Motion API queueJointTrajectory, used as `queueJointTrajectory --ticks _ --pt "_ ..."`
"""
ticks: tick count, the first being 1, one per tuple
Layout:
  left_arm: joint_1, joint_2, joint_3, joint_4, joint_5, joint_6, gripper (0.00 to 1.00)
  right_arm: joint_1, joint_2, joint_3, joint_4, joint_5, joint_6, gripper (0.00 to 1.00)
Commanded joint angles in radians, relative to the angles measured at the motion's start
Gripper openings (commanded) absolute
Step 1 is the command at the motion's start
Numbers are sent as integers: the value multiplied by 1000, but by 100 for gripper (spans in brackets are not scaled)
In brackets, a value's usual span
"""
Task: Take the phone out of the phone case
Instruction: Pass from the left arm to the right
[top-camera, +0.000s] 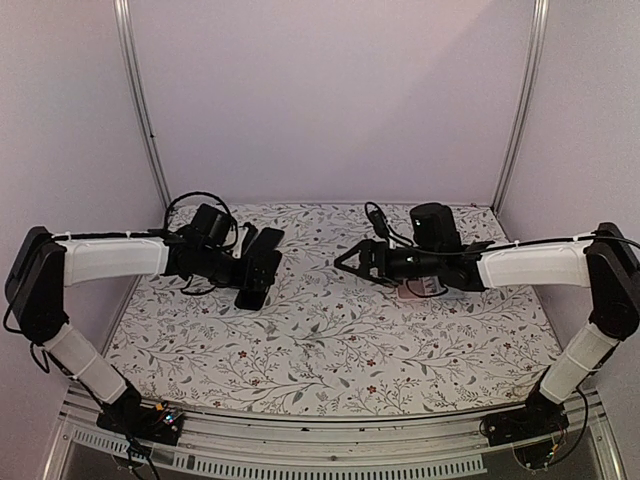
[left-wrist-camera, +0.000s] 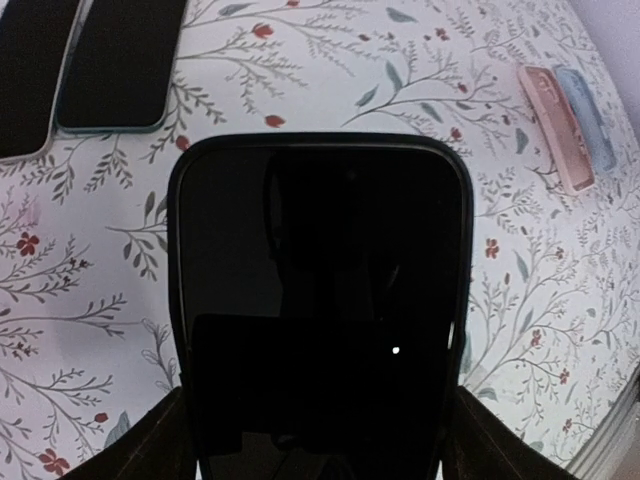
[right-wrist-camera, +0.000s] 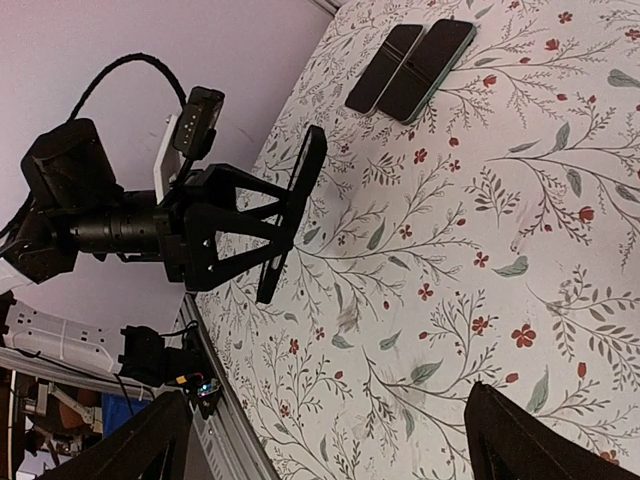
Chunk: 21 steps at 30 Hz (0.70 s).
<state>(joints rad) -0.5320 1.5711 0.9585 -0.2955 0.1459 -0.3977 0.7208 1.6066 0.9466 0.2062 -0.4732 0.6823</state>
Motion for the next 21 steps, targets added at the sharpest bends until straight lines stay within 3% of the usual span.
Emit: queueJointTrajectory --ticks 1,14,21 --pt "-64 -65 2 131 59 -4 50 43 59 83 56 -18 42 98" --pt "-235 -72 74 229 48 48 51 68 143 193 50 1 87 91" --pt "-306 -17 157 209 18 103 51 69 149 204 29 19 104 82"
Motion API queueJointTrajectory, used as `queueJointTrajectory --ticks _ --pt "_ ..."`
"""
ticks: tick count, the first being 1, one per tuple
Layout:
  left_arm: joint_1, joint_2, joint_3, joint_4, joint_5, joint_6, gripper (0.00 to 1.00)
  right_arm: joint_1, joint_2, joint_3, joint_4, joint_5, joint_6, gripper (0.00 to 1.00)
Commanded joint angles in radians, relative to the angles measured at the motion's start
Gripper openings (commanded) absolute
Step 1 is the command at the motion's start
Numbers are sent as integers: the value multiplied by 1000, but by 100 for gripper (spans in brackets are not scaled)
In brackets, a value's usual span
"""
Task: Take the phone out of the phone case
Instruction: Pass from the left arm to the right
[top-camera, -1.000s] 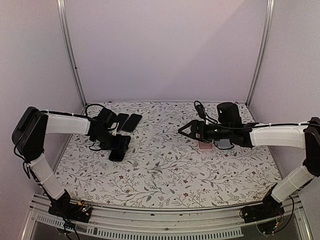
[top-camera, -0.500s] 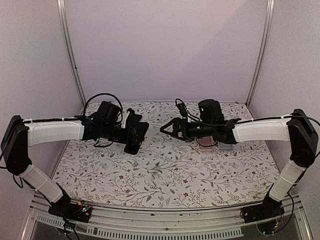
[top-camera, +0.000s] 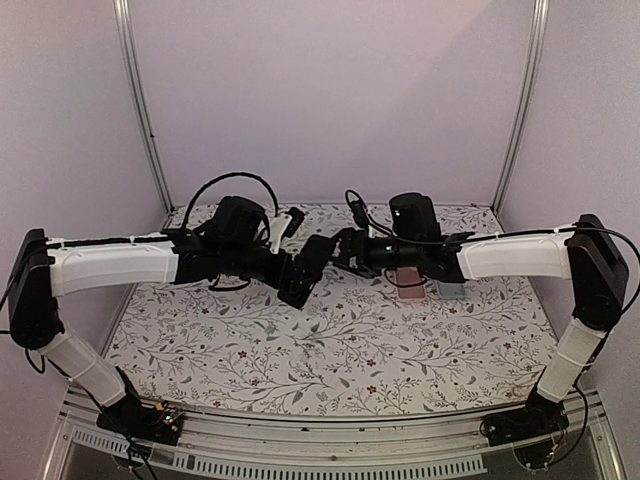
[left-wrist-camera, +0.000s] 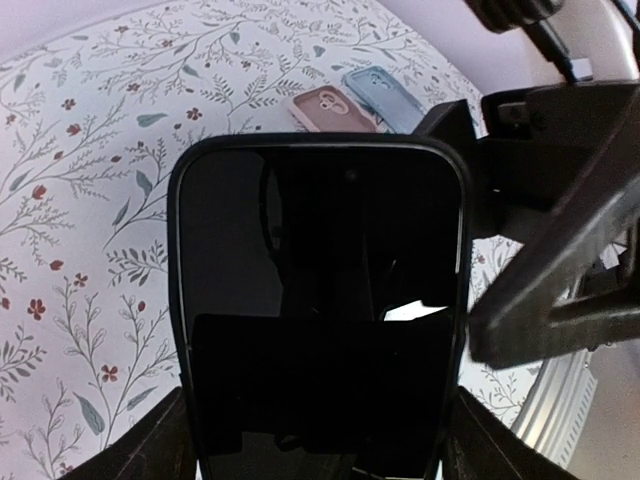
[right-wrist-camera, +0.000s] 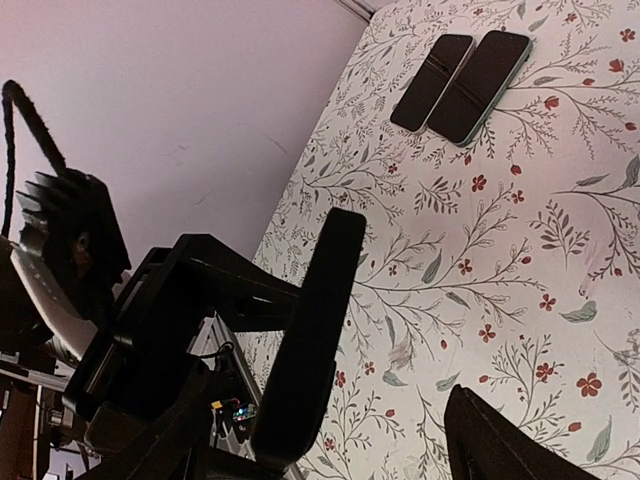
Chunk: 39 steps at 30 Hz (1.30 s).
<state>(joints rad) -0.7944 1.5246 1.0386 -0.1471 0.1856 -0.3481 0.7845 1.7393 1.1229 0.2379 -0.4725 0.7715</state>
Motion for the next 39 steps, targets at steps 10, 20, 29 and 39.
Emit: queueJointTrajectory --ticks 10,20,29,39 --pt "-123 101 182 -21 -140 142 51 4 -15 5 -22 36 29 59" --pt "-131 94 175 -22 -169 155 51 4 -74 -30 -23 73 53 31" --pt "-131 96 172 -26 -181 155 68 5 -95 -21 -21 54 57 2" --pt "-84 53 130 -14 -119 147 96 -12 -126 -8 -23 -2 8 0"
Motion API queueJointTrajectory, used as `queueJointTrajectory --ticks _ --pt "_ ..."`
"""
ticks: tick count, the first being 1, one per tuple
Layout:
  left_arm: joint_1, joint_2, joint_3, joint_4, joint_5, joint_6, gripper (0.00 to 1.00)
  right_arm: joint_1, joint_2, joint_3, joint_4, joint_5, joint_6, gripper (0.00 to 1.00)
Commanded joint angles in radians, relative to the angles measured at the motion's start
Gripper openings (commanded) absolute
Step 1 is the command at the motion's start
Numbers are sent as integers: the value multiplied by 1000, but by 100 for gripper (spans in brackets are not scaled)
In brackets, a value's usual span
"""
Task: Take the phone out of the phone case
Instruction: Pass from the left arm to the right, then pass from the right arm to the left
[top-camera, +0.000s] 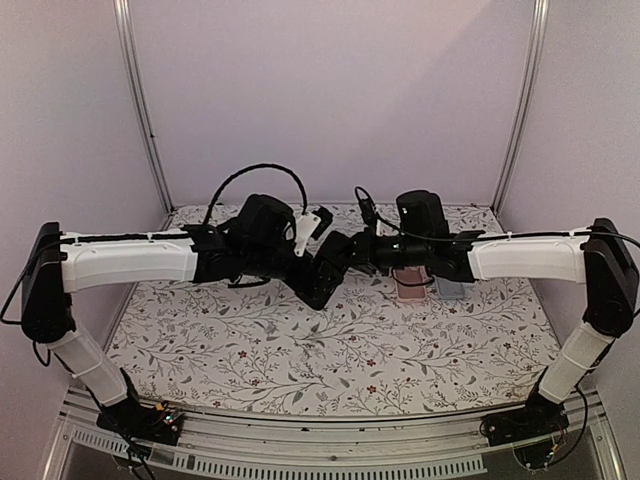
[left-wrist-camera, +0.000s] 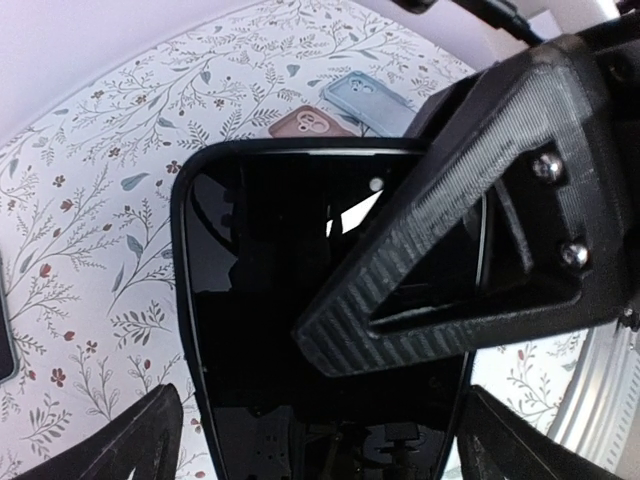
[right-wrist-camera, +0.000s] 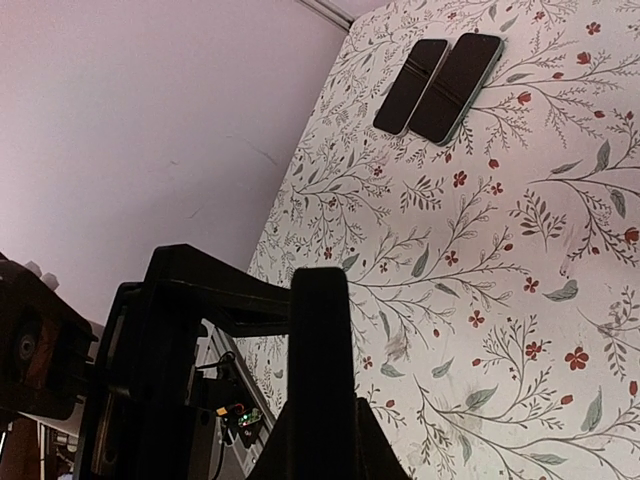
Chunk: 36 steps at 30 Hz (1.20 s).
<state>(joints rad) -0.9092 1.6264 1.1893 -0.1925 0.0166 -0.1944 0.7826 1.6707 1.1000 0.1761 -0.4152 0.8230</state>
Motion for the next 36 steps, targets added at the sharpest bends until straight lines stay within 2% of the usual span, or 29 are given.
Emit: queueJointTrajectory --ticks 1,5,9,14,20,25,31,36 --pt "45 -57 -31 40 82 -11 97 -13 -61 14 39 -69 -54 0" --pt "110 -87 -77 87 288 -55 96 -34 -76 19 39 -138 -96 0" --pt "183 -119 -152 220 528 -137 95 -48 -100 15 38 -175 -135 0" --pt "231 -127 -225 356 672 -249 93 -69 -141 -3 61 -200 -151 0" --pt "246 -99 -298 527 763 -407 88 -84 -171 -35 146 -212 -98 0" --pt "261 -67 -373 794 823 -651 81 -88 -193 -96 277 -175 -17 0" --pt "251 -1 -455 1188 803 -942 69 -88 -192 -172 439 -132 96 0" --pt "222 17 -460 1246 741 -1005 60 -86 -188 -186 471 -113 119 0"
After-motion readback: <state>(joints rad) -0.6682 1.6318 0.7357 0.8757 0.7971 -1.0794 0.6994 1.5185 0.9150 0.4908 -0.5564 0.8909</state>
